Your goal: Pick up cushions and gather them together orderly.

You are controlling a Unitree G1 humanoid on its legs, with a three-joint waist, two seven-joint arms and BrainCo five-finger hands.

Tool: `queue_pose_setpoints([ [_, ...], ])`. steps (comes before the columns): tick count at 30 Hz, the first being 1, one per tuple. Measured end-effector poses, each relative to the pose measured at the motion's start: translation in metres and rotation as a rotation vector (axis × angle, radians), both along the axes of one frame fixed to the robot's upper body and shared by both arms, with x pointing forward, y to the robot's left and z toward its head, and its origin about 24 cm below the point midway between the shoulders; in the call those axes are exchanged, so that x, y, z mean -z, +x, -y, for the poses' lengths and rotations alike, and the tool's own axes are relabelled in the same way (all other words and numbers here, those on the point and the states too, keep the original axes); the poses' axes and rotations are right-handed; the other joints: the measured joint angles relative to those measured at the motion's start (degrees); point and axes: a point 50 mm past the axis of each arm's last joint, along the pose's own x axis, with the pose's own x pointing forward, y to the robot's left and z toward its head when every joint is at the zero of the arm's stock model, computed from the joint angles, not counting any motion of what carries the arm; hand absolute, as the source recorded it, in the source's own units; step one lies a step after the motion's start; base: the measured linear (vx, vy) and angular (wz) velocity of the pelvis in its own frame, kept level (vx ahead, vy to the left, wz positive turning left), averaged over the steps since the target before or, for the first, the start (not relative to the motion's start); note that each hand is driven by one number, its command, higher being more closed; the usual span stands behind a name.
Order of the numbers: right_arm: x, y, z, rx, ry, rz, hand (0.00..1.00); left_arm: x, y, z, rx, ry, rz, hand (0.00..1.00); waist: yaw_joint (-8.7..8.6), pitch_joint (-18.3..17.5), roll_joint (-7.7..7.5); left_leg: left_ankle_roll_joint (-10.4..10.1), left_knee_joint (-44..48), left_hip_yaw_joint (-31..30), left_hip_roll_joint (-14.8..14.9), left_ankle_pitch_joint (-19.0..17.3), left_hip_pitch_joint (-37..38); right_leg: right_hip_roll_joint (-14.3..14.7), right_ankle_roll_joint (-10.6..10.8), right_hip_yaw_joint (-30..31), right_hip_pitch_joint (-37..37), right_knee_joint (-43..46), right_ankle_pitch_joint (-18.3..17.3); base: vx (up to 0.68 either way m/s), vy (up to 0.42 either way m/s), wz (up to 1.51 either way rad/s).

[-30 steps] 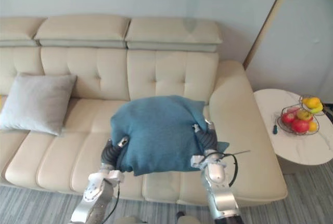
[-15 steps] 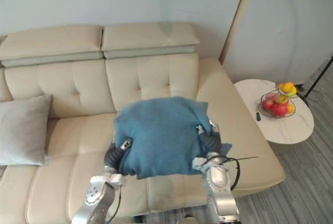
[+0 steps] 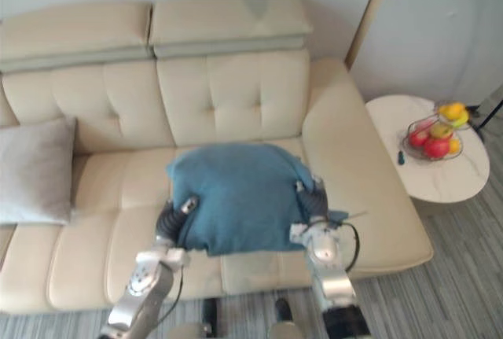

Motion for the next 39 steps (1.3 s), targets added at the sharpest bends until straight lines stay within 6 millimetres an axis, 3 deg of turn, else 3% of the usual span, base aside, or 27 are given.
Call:
queue_pose_setpoints([
  [1,-0.005,0.004,-0.001,0.002,0.000,0.017,1.00,-0.005,0.005,0.000,-0.008,0.000,0.020,1.00,0.12,0.4,0.07,0.1,-0.2,-0.1,0.0,0.4,-0.6,0.0,0.1,-0.1,-0.7,0.1,0.2,-0.18,-0.027,0.21],
  [6,-0.098,0.050,-0.014,0.107,-0.106,0.315,1.00,-0.093,0.071,0.000,-0.138,0.045,0.305,1.00,2.07,3.2,1.58,-0.8,-4.2,-1.3,0.6,5.2,-7.8,0.4,0.8,-1.6,-10.3,3.1,1.4,-0.14,-0.023,0.16],
  [7,-0.109,0.054,-0.015,0.122,-0.107,0.349,1.00,-0.103,0.077,0.001,-0.151,0.047,0.335,1.00,2.15,3.8,1.75,-0.9,-4.7,-1.4,0.6,5.7,-8.1,0.4,0.8,-1.7,-11.0,3.5,1.4,-0.08,-0.019,0.09],
  [10,-0.169,0.068,-0.019,0.184,-0.118,0.513,1.00,-0.158,0.101,0.003,-0.204,0.035,0.478,1.00,2.12,6.5,3.05,-0.9,-6.4,-2.1,0.7,8.2,-10.9,0.6,1.1,-2.0,-14.6,4.4,2.0,-0.07,-0.016,0.09],
  [12,-0.217,0.075,-0.022,0.238,-0.133,0.624,1.00,-0.209,0.116,0.001,-0.249,0.049,0.583,1.00,2.09,9.3,4.02,-0.5,-6.4,-2.1,0.6,9.9,-14.2,0.6,1.4,-1.9,-17.7,4.0,3.1,-0.05,-0.017,0.01],
  [13,-0.225,0.075,-0.023,0.248,-0.134,0.643,1.00,-0.219,0.118,-0.001,-0.258,0.054,0.601,1.00,2.08,10.1,4.12,-0.4,-6.4,-2.1,0.6,10.1,-14.6,0.6,1.4,-1.8,-18.1,3.9,3.3,-0.03,-0.033,-0.07],
  [14,-0.245,0.075,-0.027,0.271,-0.137,0.690,1.00,-0.240,0.121,-0.002,-0.275,0.066,0.641,1.00,1.99,11.3,4.33,-0.4,-6.4,-2.0,0.6,10.5,-16.2,0.6,1.4,-1.6,-19.8,3.7,3.8,-0.01,-0.032,-0.08],
  [17,-0.273,0.073,-0.030,0.322,-0.123,0.753,1.00,-0.275,0.126,-0.002,-0.306,0.059,0.684,1.00,1.87,12.6,4.95,-0.7,-6.5,-1.8,0.7,11.2,-20.7,0.6,1.6,-1.4,-23.8,3.0,4.7,0.00,-0.024,-0.04],
  [18,-0.275,0.073,-0.029,0.330,-0.117,0.755,1.00,-0.278,0.127,-0.001,-0.309,0.054,0.685,1.00,1.88,12.7,5.01,-0.8,-6.5,-1.8,0.7,11.3,-21.3,0.6,1.6,-1.5,-24.4,3.0,4.7,0.04,-0.034,0.01],
  [19,-0.279,0.074,-0.030,0.346,-0.097,0.749,1.00,-0.285,0.127,0.002,-0.316,0.049,0.689,0.00,1.86,13.4,5.04,-1.2,-6.5,-1.5,0.7,11.7,-22.8,0.6,1.6,-1.4,-26.0,3.1,4.7,0.03,-0.024,0.00],
  [20,-0.280,0.075,-0.030,0.351,-0.094,0.748,0.00,-0.286,0.128,0.003,-0.317,0.042,0.688,0.00,1.90,13.8,5.03,-1.7,-6.5,-1.4,0.7,12.1,-23.1,0.5,1.6,-1.4,-26.4,3.2,4.7,0.05,-0.054,0.02],
  [23,-0.276,0.078,-0.030,0.359,-0.071,0.720,0.00,-0.284,0.132,0.002,-0.340,0.000,0.647,0.00,2.09,14.4,5.36,-3.2,-6.5,-1.2,0.9,13.1,-25.9,0.6,1.6,-1.5,-29.2,3.6,4.7,0.05,-0.070,0.00],
  [25,-0.272,0.088,-0.029,0.351,-0.052,0.651,0.00,-0.282,0.139,0.002,-0.346,-0.026,0.592,0.00,2.13,15.4,5.37,-3.7,-6.5,-1.1,1.4,13.5,-27.2,1.0,1.4,-1.5,-31.0,4.7,4.6,0.04,-0.084,-0.02],
  [26,-0.265,0.095,-0.025,0.343,-0.032,0.598,0.00,-0.278,0.145,0.004,-0.336,-0.056,0.539,0.00,2.13,15.5,5.42,-5.0,-6.5,-1.1,1.7,14.3,-28.8,1.3,0.9,-1.8,-33.0,5.9,4.3,0.01,-0.105,0.04],
  [29,-0.246,0.108,-0.027,0.262,0.010,0.474,0.00,-0.253,0.156,0.004,-0.333,-0.094,0.401,0.00,2.21,16.7,5.45,-5.1,-6.5,-1.1,2.8,14.4,-29.9,2.4,-0.1,-2.0,-35.0,7.9,3.6,-0.01,-0.125,-0.07],
  [30,-0.239,0.111,-0.028,0.220,0.036,0.434,0.00,-0.234,0.160,-0.007,-0.362,-0.137,0.330,0.00,2.05,17.8,5.43,-5.1,-6.5,-1.1,3.3,14.4,-29.9,3.1,-0.5,-2.0,-36.0,9.6,3.1,-0.03,-0.104,-0.09],
  [34,-0.228,0.114,-0.036,0.144,0.094,0.399,0.00,-0.192,0.162,-0.025,-0.395,-0.196,0.222,0.00,1.97,18.2,5.24,-5.8,-6.5,-0.3,4.7,11.9,-29.5,4.4,-0.9,-2.2,-37.3,13.0,2.1,-0.04,-0.081,-0.07],
  [39,-0.214,0.115,-0.029,0.128,0.127,0.371,0.00,-0.163,0.161,-0.030,-0.400,-0.252,0.144,0.00,1.95,18.2,5.20,-5.4,-6.5,0.9,4.6,11.6,-28.5,3.9,-0.7,-2.2,-37.2,15.1,1.2,-0.03,-0.032,0.06],
])
